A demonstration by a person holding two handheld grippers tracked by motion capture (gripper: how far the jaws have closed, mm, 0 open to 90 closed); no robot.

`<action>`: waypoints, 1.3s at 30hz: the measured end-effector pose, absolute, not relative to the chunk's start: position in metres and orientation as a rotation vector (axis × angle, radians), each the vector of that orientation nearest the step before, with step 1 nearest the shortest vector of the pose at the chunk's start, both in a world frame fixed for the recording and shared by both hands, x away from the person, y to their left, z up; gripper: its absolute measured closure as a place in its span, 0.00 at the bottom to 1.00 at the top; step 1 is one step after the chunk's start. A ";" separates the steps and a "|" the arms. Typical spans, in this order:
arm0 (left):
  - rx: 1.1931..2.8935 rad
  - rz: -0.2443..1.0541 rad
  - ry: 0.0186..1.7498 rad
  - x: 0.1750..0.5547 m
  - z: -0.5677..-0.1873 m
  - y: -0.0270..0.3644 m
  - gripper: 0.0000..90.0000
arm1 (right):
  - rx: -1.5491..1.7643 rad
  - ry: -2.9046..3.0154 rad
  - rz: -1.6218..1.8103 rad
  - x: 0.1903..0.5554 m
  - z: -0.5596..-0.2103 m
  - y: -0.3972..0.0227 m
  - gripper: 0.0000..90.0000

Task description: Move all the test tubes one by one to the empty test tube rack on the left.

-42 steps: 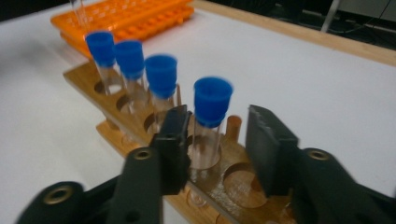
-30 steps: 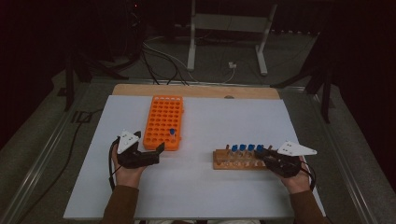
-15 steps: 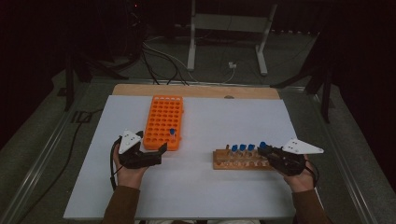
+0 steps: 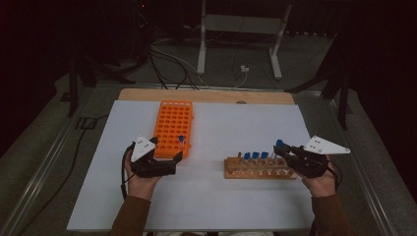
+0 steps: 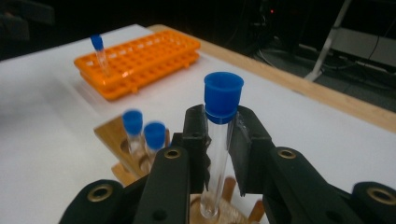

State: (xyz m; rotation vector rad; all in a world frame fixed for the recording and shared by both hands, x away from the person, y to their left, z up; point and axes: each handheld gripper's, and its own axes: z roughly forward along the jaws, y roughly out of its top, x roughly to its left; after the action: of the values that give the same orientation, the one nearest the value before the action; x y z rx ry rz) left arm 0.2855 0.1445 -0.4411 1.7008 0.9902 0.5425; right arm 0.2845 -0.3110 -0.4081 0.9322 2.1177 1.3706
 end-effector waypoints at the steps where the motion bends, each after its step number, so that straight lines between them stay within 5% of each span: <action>1: 1.702 0.542 0.983 0.286 -0.440 0.143 0.01 | 0.931 2.110 1.380 0.285 -0.406 -0.311 0.86; 39: 1.723 0.486 0.850 0.299 -0.432 0.083 0.08 | 0.847 2.195 1.513 0.321 -0.396 -0.204 0.86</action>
State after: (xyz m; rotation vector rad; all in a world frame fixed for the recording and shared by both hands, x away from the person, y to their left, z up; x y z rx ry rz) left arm 0.2988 0.0831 -0.4317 1.7235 0.8498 0.4860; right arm 0.3207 -0.2042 -0.3963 0.8475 2.1953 1.5129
